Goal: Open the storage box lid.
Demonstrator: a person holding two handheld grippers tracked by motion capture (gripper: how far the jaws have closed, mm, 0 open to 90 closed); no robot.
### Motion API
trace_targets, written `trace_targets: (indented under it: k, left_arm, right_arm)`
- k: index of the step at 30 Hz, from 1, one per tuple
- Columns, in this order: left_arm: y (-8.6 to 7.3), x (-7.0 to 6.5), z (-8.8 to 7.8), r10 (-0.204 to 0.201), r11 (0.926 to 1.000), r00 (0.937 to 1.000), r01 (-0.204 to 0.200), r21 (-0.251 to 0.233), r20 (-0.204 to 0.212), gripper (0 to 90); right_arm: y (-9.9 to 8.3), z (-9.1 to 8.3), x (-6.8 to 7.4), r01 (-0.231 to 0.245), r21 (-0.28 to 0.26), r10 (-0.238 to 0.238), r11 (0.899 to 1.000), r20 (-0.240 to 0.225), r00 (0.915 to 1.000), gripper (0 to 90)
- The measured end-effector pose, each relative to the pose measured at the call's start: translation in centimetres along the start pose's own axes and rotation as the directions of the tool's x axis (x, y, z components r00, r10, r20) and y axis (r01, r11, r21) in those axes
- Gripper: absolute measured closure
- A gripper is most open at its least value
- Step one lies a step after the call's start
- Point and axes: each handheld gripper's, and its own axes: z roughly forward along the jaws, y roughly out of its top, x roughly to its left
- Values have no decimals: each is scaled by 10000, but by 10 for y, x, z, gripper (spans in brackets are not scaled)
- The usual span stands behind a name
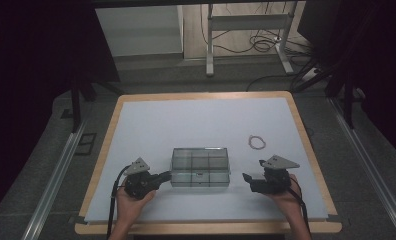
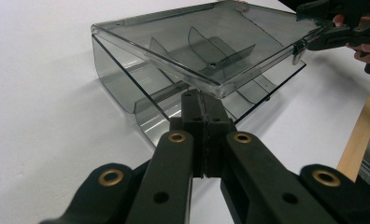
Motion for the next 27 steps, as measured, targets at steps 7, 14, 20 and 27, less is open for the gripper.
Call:
trace_targets:
  k: [7, 14, 20, 27]
  left_arm:
    - [2, 2, 1, -24, 10000, 10000, 24, -88, -21, 900]
    - [7, 8, 4, -28, 10000, 10000, 28, -42, 20, 900]
    - [9, 9, 5, 45, 10000, 10000, -45, 11, -11, 900]
    - [13, 10, 6, -75, 9999, 10000, 75, -96, -18, 900]
  right_arm:
    - [0, 2, 1, 16, 20, -16, 10000, -37, 10000, 189]
    - [1, 2, 0, 54, -14, -55, 10000, -15, 10000, 189]
    - [2, 1, 0, 13, -80, -13, 10000, 24, 10000, 190]
    - [4, -1, 0, 57, -139, -57, 9999, 20, 10000, 189]
